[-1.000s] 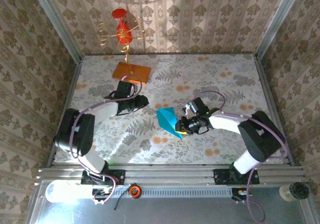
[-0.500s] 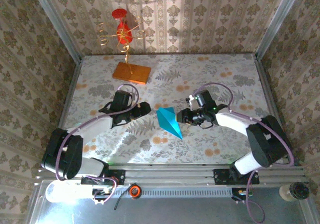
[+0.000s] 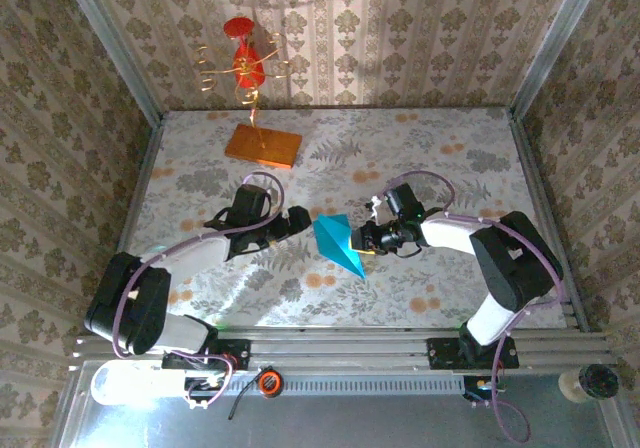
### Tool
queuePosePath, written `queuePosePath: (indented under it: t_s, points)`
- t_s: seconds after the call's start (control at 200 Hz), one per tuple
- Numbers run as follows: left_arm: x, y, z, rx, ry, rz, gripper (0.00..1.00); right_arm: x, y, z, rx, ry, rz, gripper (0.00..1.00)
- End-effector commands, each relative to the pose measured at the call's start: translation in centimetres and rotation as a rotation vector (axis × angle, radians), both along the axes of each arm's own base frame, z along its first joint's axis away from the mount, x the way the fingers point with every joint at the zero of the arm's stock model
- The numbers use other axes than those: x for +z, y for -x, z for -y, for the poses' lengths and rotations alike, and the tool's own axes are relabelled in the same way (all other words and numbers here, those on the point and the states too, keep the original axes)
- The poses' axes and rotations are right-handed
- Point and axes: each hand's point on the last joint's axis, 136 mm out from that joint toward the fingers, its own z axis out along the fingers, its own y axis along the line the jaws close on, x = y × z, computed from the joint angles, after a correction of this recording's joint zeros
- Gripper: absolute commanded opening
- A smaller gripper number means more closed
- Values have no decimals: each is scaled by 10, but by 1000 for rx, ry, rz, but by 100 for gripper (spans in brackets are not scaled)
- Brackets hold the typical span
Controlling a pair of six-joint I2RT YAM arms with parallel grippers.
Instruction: Fold a paper plane with a square sheet of paper (pick it up from the middle)
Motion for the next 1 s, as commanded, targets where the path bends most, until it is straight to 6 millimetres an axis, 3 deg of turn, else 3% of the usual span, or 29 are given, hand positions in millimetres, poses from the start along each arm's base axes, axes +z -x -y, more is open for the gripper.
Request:
queuePosePath:
  t_s: [0.0, 0.555, 0.995]
  points:
    - [5, -2, 8, -15, 20, 5, 100, 4, -7, -2, 19, -6, 24, 32]
    - [0, -2, 11, -20, 8, -3, 100, -1, -13, 8, -17, 60, 52, 30]
    - [-2, 4, 22, -36, 49, -26, 99, -3, -13, -4, -2, -13, 7, 12]
